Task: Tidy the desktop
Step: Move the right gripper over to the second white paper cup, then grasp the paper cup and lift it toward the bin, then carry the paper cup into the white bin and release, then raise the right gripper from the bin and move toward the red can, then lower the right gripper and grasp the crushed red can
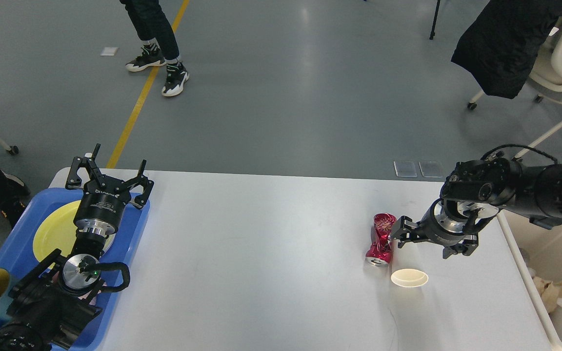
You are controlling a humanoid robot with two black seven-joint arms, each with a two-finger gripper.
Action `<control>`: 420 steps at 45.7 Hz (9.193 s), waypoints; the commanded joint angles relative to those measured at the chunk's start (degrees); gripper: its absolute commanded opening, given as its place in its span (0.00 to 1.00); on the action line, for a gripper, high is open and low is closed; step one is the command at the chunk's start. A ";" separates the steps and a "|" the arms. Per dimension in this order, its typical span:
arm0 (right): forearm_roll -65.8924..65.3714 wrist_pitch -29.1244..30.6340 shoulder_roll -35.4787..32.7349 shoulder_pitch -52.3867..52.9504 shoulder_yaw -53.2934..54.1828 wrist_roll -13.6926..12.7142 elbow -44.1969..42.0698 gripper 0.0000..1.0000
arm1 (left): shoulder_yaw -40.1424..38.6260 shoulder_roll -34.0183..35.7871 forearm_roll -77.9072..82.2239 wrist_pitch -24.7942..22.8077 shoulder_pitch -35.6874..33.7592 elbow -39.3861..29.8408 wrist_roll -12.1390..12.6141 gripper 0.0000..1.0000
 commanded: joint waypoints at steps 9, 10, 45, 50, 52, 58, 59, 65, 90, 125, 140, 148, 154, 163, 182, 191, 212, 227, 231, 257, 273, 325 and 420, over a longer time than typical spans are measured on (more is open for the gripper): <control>0.11 -5.00 2.97 -7.02 0.36 0.10 -7.61 1.00 | -0.01 0.00 -0.01 -0.08 0.00 0.00 0.00 0.96; 0.11 -5.26 3.06 -7.28 0.36 0.10 -7.52 1.00 | -0.01 0.00 -0.01 -0.08 0.00 0.00 0.00 0.96; 0.28 -12.38 3.59 -13.17 2.30 0.01 -7.96 0.80 | -0.01 0.00 -0.01 0.01 0.00 0.00 0.00 0.96; 1.33 -12.30 3.33 -12.82 2.56 0.01 -7.61 0.43 | -0.01 0.00 -0.01 -0.08 0.00 0.00 0.00 0.96; 2.04 -11.95 3.24 -12.82 2.56 -0.08 -7.43 0.23 | -0.01 0.00 -0.01 0.01 0.00 0.00 0.00 0.96; 2.22 -12.21 1.92 -13.00 2.48 0.01 -7.34 0.07 | -0.01 0.00 -0.01 0.01 0.00 0.00 0.00 0.96; 2.22 -12.30 1.92 -13.00 2.47 0.01 -7.34 0.07 | -0.01 0.00 -0.01 -0.08 0.00 0.00 0.00 0.96; 2.22 -11.42 1.31 -12.56 1.95 -0.16 -7.17 0.07 | -0.01 0.00 -0.01 -0.08 0.00 0.00 0.00 0.96; 2.57 5.53 -10.12 7.55 -0.33 -2.10 7.06 0.00 | -0.01 0.00 -0.01 -0.08 0.00 0.00 0.00 0.96; 14.70 13.02 -10.83 51.69 -23.71 3.69 32.91 0.00 | -0.01 0.00 -0.01 0.01 0.00 0.00 0.00 0.96; 17.68 6.78 -10.74 50.46 -31.01 7.48 31.33 0.00 | -0.01 0.00 -0.01 -0.08 0.00 0.00 0.00 0.96; 20.67 2.74 -15.82 41.77 -33.74 6.96 23.08 0.00 | -0.01 0.00 -0.01 0.01 0.00 0.00 0.00 0.96; 21.82 0.37 -22.77 32.28 -32.68 6.95 13.77 0.00 | -0.01 0.00 -0.01 -0.08 0.00 0.00 0.00 0.96; 21.73 -10.17 -26.99 15.85 -27.77 6.95 6.11 0.00 | -0.01 0.00 -0.01 0.01 0.00 0.00 0.00 0.96; 21.73 -19.59 -23.58 -27.56 1.58 6.78 -28.23 0.00 | -0.01 0.00 -0.01 -0.08 0.00 0.00 0.00 0.96; 21.73 -20.73 -11.01 -45.33 6.69 6.87 -52.15 0.00 | -0.01 0.00 -0.01 -0.08 0.00 0.00 0.00 0.96; 21.55 -23.90 -7.13 -49.82 6.69 7.04 -54.28 0.60 | -0.01 0.00 -0.01 -0.08 0.00 0.00 0.00 0.96; 21.64 -24.51 -7.04 -48.60 6.78 7.04 -54.10 1.00 | -0.01 0.00 -0.01 -0.08 0.00 0.00 0.00 0.96; 21.64 -24.34 -7.31 -47.89 6.78 7.04 -54.01 1.00 | -0.01 0.00 -0.01 0.01 0.00 0.00 0.00 0.96; 21.47 -23.72 -7.40 -46.57 6.69 7.04 -54.19 1.00 | -0.01 0.00 -0.01 0.01 0.00 0.00 0.00 0.96; 20.67 -19.42 -7.40 -33.41 -3.84 6.07 -50.25 1.00 | -0.01 0.00 -0.01 0.01 0.00 0.00 0.00 0.96; 6.44 22.24 -5.03 60.30 -19.67 5.99 33.87 1.00 | 0.08 0.00 -0.01 0.01 0.00 0.00 0.00 0.96; 12.41 -14.76 7.46 -17.92 3.09 5.28 -20.17 1.00 | -0.01 0.00 -0.01 0.01 0.00 0.00 0.00 0.96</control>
